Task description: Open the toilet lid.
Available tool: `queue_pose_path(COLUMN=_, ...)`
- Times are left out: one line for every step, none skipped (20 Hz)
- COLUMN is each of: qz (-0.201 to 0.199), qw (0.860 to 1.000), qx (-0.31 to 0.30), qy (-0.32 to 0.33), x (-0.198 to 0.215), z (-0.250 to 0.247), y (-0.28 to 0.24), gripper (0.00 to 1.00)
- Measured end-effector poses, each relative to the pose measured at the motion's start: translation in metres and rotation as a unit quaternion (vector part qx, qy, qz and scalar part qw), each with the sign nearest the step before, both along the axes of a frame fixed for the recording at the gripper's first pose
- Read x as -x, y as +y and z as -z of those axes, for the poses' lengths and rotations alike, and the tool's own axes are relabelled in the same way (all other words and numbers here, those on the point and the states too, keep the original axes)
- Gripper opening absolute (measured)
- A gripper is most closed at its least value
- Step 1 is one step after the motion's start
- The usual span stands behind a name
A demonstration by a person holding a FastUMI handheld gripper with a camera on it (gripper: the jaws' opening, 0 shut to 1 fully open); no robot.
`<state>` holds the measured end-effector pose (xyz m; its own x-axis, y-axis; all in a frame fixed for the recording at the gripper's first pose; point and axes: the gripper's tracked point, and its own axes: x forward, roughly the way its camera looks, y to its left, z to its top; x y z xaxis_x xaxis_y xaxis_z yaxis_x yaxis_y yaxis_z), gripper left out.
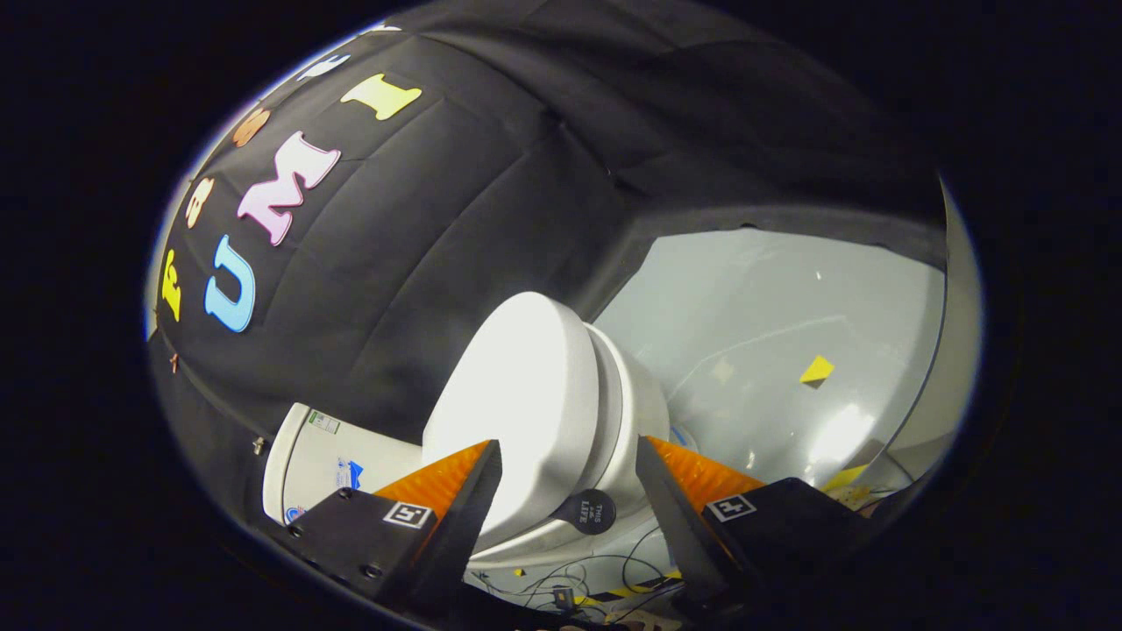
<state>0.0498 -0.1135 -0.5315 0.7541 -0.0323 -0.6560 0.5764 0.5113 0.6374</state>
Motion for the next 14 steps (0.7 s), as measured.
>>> queue_pose_path(qz=0.007, qw=1.0, qx=-0.02, qy=0.001, x=0.0, z=0.008, y=0.002, gripper=0.96)
queue_pose_path(qz=0.013, qw=0.999, qx=-0.04, qy=0.001, x=0.002, z=0.017, y=0.006, gripper=0.96)
queue_pose_path(qz=0.018, qw=0.998, qx=-0.058, qy=0.001, x=0.004, z=0.024, y=0.008, gripper=0.96)
queue_pose_path(qz=0.019, qw=0.997, qx=-0.078, qy=0.0, x=0.005, z=0.03, y=0.015, gripper=0.96)
queue_pose_path(qz=0.021, qw=0.995, qx=-0.095, qy=0.001, x=0.007, z=0.036, y=0.019, gripper=0.87)
queue_pose_path(qz=0.021, qw=0.994, qx=-0.11, qy=0.002, x=0.006, z=0.041, y=0.024, gripper=0.86)
queue_pose_path(qz=0.021, qw=0.992, qx=-0.122, qy=-0.002, x=0.003, z=0.044, y=0.029, gripper=0.86)
queue_pose_path(qz=0.021, qw=0.991, qx=-0.131, qy=-0.005, x=0.002, z=0.045, y=0.033, gripper=0.79)
queue_pose_path(qz=0.017, qw=0.99, qx=-0.136, qy=-0.009, x=0.0, z=0.045, y=0.036, gripper=0.73)
queue_pose_path(qz=0.014, qw=0.99, qx=-0.139, qy=-0.013, x=-0.003, z=0.044, y=0.039, gripper=0.73)
queue_pose_path(qz=0.014, qw=0.99, qx=-0.139, qy=-0.003, x=-0.004, z=0.05, y=0.041, gripper=0.6)
queue_pose_path(qz=0.012, qw=0.99, qx=-0.142, qy=0.001, x=-0.004, z=0.054, y=0.042, gripper=0.47)
queue_pose_path(qz=0.013, qw=0.989, qx=-0.15, qy=-0.002, x=-0.007, z=0.054, y=0.042, gripper=0.35)
queue_pose_path(qz=0.017, qw=0.987, qx=-0.157, qy=-0.004, x=0.0, z=0.05, y=0.032, gripper=0.35)
